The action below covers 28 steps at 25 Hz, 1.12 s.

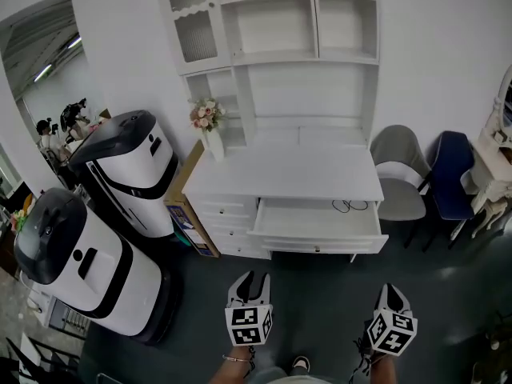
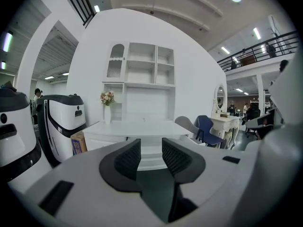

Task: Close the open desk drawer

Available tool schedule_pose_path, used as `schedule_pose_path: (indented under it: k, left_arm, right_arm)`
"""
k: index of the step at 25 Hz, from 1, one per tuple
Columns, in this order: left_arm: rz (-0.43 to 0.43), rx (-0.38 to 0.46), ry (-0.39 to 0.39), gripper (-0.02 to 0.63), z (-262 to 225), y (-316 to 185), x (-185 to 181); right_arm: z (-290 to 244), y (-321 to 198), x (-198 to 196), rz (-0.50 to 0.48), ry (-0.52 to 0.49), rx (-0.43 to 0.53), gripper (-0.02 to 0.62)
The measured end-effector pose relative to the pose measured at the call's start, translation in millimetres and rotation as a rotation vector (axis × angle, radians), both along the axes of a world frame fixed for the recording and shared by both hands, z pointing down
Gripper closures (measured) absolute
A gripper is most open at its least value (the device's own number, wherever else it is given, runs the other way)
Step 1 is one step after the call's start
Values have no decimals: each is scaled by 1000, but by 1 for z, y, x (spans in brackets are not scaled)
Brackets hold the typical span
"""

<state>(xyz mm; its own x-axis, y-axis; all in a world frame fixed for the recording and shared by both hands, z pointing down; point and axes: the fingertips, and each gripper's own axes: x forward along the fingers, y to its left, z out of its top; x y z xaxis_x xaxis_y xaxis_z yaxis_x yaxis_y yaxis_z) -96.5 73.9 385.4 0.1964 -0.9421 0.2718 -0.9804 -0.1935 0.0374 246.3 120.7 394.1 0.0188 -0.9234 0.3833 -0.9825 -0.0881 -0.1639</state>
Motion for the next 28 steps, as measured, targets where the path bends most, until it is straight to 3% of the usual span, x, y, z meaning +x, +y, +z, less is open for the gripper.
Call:
schedule_pose_path:
  k: [13, 28]
  left_arm:
    - [3, -18, -18, 457, 9, -62, 22]
    - [53, 13, -7, 457, -8, -217, 17]
  right_arm:
    - [29, -49, 22, 12, -37, -50, 589]
    - [2, -194, 16, 54, -15, -10, 589]
